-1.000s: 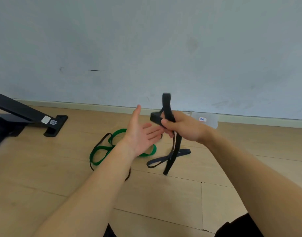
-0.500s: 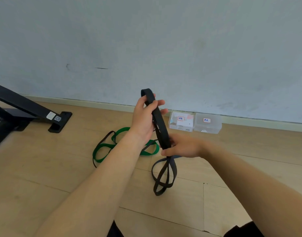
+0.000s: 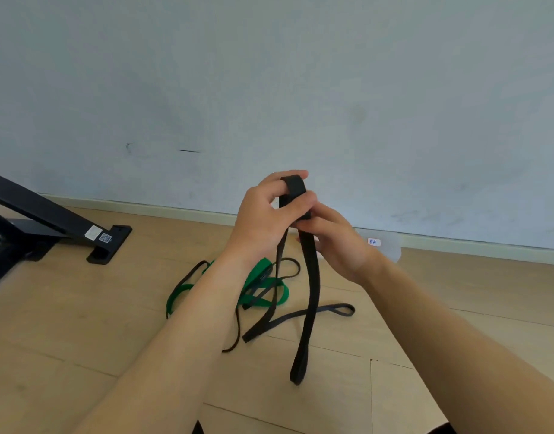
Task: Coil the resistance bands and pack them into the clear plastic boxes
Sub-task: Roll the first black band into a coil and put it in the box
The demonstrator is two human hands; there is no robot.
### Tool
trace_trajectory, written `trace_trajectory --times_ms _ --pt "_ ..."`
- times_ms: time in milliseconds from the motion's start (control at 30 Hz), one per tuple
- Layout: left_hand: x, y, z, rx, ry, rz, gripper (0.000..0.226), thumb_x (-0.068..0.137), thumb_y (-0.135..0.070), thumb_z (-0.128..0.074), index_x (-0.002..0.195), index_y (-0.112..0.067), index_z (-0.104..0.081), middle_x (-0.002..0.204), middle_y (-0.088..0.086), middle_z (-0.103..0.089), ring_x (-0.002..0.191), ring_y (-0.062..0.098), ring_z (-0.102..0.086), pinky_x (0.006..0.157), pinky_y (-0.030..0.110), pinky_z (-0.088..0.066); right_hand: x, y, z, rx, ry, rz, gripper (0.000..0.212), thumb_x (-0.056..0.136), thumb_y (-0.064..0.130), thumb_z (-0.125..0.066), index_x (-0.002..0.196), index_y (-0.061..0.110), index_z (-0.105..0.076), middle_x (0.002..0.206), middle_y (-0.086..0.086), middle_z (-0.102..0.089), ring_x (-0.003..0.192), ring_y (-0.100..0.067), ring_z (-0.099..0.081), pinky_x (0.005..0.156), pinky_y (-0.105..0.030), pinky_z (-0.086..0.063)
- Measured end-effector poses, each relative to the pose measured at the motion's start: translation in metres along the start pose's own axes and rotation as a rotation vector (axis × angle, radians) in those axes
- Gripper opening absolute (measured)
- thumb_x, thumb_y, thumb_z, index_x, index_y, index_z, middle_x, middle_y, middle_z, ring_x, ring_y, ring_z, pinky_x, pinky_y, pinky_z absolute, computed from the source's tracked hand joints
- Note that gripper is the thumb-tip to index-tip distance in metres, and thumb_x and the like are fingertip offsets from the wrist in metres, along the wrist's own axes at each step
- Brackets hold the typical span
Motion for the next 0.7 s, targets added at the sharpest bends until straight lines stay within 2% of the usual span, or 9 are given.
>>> trace_trajectory --times_ms 100,200,300,367,467,500,567,633,700 --pt "0.002 -0.003 0.007 0.119 0.001 -0.024 0.014 0.094 -0.029 -0.070 0.088 -0.020 -0.079 0.127 -0.019 -0.064 0.120 -0.001 -0.056 0.102 0.021 -0.045 0.000 0.015 -0.001 0.079 -0.002 0.016 0.044 0.096 0.030 -0.046 0.130 0.006 -0.061 0.120 -0.017 -0.066 0.115 -0.029 -0.062 0.104 -0.046 -0.047" --pt "0.002 -0.007 0.012 0.068 0.015 0.003 0.028 0.100 -0.031 -0.060 0.083 -0.019 -0.079 0.126 -0.014 -0.065 0.122 0.006 -0.058 0.104 0.028 -0.044 0.000 0.020 -0.006 0.116 0.026 0.004 0.042 0.100 0.038 -0.038 0.122 0.016 -0.067 0.104 -0.003 -0.066 0.099 -0.022 -0.058 0.095 -0.043 -0.046" --pt "-0.002 -0.011 0.011 0.039 0.033 0.051 0.032 0.103 -0.032 -0.054 0.090 -0.017 -0.079 0.127 -0.010 -0.066 0.113 0.006 -0.063 0.089 0.016 -0.049 0.002 0.019 -0.013 0.116 0.024 0.006 0.046 0.108 0.041 -0.031 0.127 0.019 -0.066 0.117 -0.011 -0.068 0.111 -0.027 -0.062 0.101 -0.046 -0.047" --pt "-0.004 -0.012 0.009 -0.016 0.035 0.084 0.033 0.104 -0.033 -0.053 0.086 -0.025 -0.079 0.123 -0.008 -0.068 0.102 0.010 -0.067 0.081 0.018 -0.054 0.002 0.017 -0.021 0.133 0.036 -0.007 0.049 0.108 0.048 -0.029 0.130 0.020 -0.064 0.127 -0.017 -0.066 0.119 -0.032 -0.062 0.105 -0.048 -0.046" --pt "-0.004 -0.017 0.012 0.012 -0.014 0.086 0.033 0.105 -0.034 -0.050 0.089 -0.023 -0.077 0.101 0.001 -0.073 0.077 0.030 -0.065 0.060 0.010 -0.050 0.002 0.018 -0.026 0.113 0.040 0.011 0.057 0.107 0.055 -0.026 0.131 0.019 -0.062 0.104 -0.015 -0.070 0.101 -0.031 -0.066 0.101 -0.047 -0.048" --pt "-0.003 -0.019 0.014 0.033 -0.021 0.070 0.034 0.106 -0.033 -0.048 0.090 -0.022 -0.076 0.092 0.001 -0.074 0.073 0.033 -0.061 0.058 0.008 -0.048 0.002 0.020 -0.025 0.100 0.037 0.025 0.057 0.107 0.054 -0.025 0.131 0.017 -0.061 0.096 -0.014 -0.069 0.095 -0.028 -0.065 0.099 -0.047 -0.048" --pt "-0.003 -0.022 0.018 0.045 -0.009 0.056 0.037 0.107 -0.031 -0.047 0.094 -0.015 -0.077 0.084 0.002 -0.074 0.072 0.027 -0.061 0.061 0.004 -0.045 0.001 0.020 -0.022 0.065 0.008 0.044 0.054 0.109 0.047 -0.028 0.128 0.007 -0.060 0.088 -0.012 -0.068 0.089 -0.026 -0.064 0.096 -0.047 -0.050" --pt "-0.003 -0.019 0.019 0.060 0.034 0.084 0.039 0.107 -0.032 -0.046 0.099 -0.010 -0.077 0.079 0.017 -0.071 0.082 0.021 -0.067 0.069 0.002 -0.044 0.001 0.019 -0.020 0.018 -0.028 0.051 0.052 0.110 0.042 -0.030 0.120 0.002 -0.061 0.084 -0.010 -0.067 0.083 -0.024 -0.064 0.090 -0.043 -0.053" --pt "-0.003 -0.014 0.019 0.102 0.053 0.134 0.037 0.106 -0.036 -0.048 0.100 -0.014 -0.078 0.089 0.013 -0.075 0.091 0.007 -0.069 0.079 0.008 -0.045 0.001 0.019 -0.018 -0.029 -0.059 0.063 0.047 0.111 0.039 -0.030 0.109 0.006 -0.064 0.077 -0.007 -0.064 0.074 -0.021 -0.061 0.078 -0.032 -0.053"
Point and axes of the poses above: each hand's wrist, its own x-axis towards the middle knuckle, its own z-axis out of the back of the hand, y = z × x, the point moved 6 cm from there along x, towards the middle knuckle
